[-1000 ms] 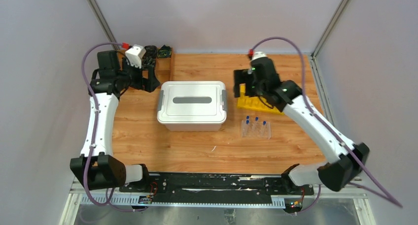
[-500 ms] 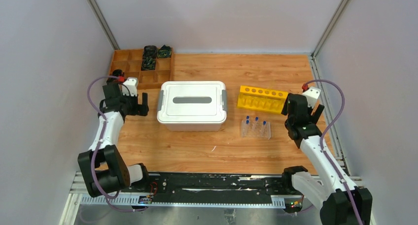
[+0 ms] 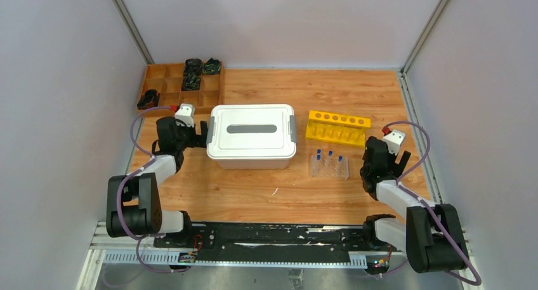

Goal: Organize the chemistry lab equipment

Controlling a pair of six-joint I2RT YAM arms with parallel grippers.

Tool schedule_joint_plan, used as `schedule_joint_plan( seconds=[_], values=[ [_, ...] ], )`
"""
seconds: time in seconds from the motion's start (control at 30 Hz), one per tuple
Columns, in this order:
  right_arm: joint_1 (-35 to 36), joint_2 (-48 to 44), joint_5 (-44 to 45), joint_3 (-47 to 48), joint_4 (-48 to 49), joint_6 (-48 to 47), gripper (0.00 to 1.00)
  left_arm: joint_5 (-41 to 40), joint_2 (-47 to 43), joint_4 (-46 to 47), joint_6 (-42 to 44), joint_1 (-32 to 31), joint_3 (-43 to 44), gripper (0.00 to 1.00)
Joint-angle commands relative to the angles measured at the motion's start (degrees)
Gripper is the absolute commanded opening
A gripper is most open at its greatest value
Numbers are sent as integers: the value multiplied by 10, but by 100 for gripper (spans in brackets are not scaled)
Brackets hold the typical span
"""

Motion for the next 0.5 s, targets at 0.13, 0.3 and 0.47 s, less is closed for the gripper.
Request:
schedule_joint_plan(
  seconds=[0.13, 0.3, 0.47],
  values=[
    [-9, 65, -80, -38, 256, -60, 97, -28, 32, 273, -42, -28, -86, 100],
    [-9, 104, -181, -40, 315, -106, 97, -31, 11, 323, -36, -31, -123, 100],
    [-2, 175, -265, -87, 477, -170, 100, -62, 21, 469, -5, -65, -202, 100]
  ],
)
